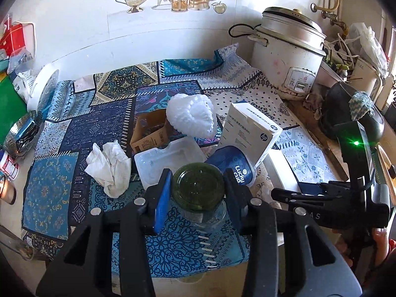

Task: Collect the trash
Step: 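Grasp the green-lidded glass jar with the left tool while the right tool grasps the white paper box, then lower both held items into the white floor bin and open both tools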

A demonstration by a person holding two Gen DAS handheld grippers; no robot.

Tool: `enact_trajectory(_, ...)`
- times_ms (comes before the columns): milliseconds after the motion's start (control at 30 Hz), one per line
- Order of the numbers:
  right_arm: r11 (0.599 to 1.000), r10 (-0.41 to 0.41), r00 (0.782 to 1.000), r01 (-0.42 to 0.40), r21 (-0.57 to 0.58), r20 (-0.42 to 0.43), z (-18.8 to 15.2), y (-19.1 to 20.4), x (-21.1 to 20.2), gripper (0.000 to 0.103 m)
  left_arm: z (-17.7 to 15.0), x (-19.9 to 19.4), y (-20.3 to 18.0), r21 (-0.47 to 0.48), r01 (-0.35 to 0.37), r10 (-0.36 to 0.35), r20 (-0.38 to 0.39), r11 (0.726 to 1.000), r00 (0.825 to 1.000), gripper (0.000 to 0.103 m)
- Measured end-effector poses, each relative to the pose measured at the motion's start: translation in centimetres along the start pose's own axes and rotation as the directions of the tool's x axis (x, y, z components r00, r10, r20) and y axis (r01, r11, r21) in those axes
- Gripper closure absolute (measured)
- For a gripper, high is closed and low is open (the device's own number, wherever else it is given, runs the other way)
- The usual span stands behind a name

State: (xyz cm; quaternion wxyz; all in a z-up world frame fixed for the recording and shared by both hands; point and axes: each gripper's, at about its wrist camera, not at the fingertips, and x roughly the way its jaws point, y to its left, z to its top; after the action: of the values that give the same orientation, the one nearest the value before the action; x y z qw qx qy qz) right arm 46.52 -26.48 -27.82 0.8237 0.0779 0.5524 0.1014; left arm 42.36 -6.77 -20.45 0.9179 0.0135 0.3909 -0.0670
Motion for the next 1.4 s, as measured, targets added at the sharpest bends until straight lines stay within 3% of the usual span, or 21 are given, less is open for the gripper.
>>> enact_trajectory(433,0.999,-0.033,0.997,0.033,0.005,0.077,-3.3,3.0,-3.2,0.053,-1.8,-7.2,1.9,-0.007,0.003,-0.002,0.097,1.000,0.995,0.062)
enact_trajectory(800,1.000,-0.011,0.996,0.009,0.024,0.094,-10.6,7.6,-5.2,0.053,-7.8,-11.6,5.1,0.016,0.024,-0.024,0.056,1.000,0.998,0.062)
enact_trajectory(1100,0.998,0.039,0.999,-0.040,-0.046,-0.021,-16.7,9.4,-0.2,0.053,-15.8,-8.1,6.7,-0.048,-0.014,0.010,-0.079,0.999,0.997,0.062)
enact_trajectory(1400,0.989,0.049,0.992,-0.064,-0.130,-0.118,-21.8,7.5,9.0,0.053,-25.4,1.2,6.8,-0.145,-0.076,0.054,-0.153,0.986,0.987,0.062)
